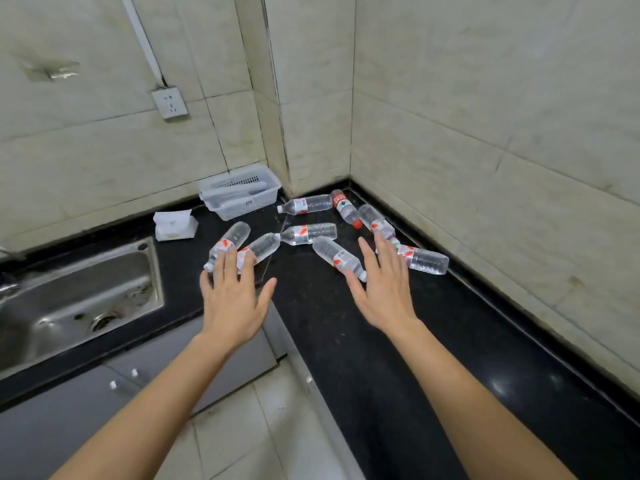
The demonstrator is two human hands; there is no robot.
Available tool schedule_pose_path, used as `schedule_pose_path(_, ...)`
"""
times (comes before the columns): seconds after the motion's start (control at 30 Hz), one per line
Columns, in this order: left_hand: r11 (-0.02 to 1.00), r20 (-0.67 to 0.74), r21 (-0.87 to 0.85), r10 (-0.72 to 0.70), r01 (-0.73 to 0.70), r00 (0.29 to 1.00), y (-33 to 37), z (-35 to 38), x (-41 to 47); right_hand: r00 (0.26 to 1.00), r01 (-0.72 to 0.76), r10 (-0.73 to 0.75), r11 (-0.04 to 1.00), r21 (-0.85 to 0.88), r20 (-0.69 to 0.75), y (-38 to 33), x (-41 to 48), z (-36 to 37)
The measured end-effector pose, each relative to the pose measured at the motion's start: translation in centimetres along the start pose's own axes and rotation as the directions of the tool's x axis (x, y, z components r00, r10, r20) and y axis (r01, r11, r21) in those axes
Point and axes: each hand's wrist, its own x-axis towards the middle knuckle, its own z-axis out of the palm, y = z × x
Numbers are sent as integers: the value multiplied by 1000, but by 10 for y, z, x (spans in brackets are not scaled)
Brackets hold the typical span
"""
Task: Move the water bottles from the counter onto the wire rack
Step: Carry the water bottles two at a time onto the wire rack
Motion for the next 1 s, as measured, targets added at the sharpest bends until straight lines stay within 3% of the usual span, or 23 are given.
schedule_pose_path(0.23, 995, 17, -48, -86, 86, 996, -47, 28, 108, 995, 3, 0, 1000, -30, 98, 1, 107, 59)
schedule_pose_path(0.5, 998, 250, -55, 0, 15, 968, -109, 148, 206, 939, -169, 197, 978, -121, 281, 5, 162, 174)
schedule_pose_path(0.63, 998, 500, -54, 38, -12, 865, -138, 210, 255, 866, -300, 367, 925, -232, 341, 4, 182, 216)
schedule_pose_path(0.8, 993, 616, -83, 117, -84, 779, -165, 254, 307, 753, -454, 537, 843, -289, 381, 15, 196, 241)
schedule_pose_path(0.9, 997, 767, -43, 72, -61, 637, -164, 273, 323, 678, -566, 641, 767, -301, 359, 25, 192, 249)
schedule_pose_path(1.0, 993, 735, -31, 102, -116, 670, -162, 287, 322, 604, -640, 718, 696, -326, 347, 34, 180, 256)
